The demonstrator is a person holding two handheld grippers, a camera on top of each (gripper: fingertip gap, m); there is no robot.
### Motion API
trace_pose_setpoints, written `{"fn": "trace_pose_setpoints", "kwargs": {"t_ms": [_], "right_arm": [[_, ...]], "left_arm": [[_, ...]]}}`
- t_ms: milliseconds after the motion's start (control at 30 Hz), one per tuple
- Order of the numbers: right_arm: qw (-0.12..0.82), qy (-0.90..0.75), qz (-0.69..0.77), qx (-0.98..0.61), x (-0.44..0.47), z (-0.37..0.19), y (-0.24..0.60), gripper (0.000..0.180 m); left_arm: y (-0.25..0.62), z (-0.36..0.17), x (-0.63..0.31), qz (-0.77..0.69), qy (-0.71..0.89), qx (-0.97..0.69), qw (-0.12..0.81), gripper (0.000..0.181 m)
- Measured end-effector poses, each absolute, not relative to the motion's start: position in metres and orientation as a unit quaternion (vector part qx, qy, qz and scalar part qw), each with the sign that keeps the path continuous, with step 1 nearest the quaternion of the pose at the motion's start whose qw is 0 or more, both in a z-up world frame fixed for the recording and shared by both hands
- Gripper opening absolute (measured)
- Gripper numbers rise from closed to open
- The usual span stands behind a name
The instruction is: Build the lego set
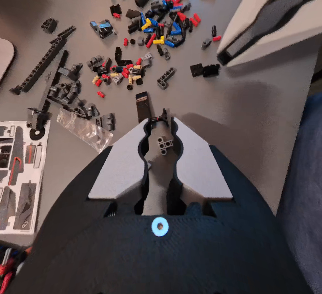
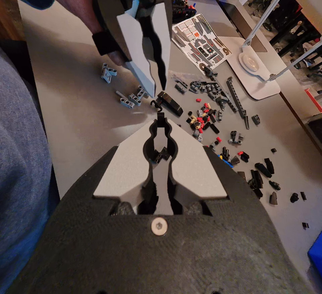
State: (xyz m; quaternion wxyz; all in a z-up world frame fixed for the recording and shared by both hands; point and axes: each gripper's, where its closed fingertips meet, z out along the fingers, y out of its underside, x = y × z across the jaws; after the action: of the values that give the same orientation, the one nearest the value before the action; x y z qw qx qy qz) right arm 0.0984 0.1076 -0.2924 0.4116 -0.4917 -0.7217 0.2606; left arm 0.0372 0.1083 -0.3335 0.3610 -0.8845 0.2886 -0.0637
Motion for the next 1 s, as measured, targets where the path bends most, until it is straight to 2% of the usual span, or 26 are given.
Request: {"fn": "trace_pose_setpoints", "kwargs": {"t_ms": [333,567,733,1000], "right_arm": [[0.405,-0.716,0.271,-0.500,0.098,-0.295,0.107,0.005],[0.402,-0.708,0.283,-0.506,0.095,-0.295,0.108,0.005],[0.406,-0.683,0.309,-0.523,0.087,-0.286,0.112,0.005],[0.409,-0.636,0.361,-0.546,0.067,-0.268,0.124,0.005]], "left_arm": [[0.106,-0.357,0.044,-0.039,0.257,-0.900,0.351,0.002],[0.112,-0.353,0.046,-0.061,0.233,-0.895,0.374,0.001],[0.120,-0.331,0.054,-0.134,0.182,-0.879,0.419,0.001],[0.126,-0.280,0.069,-0.353,0.043,-0.802,0.480,0.001]]}}
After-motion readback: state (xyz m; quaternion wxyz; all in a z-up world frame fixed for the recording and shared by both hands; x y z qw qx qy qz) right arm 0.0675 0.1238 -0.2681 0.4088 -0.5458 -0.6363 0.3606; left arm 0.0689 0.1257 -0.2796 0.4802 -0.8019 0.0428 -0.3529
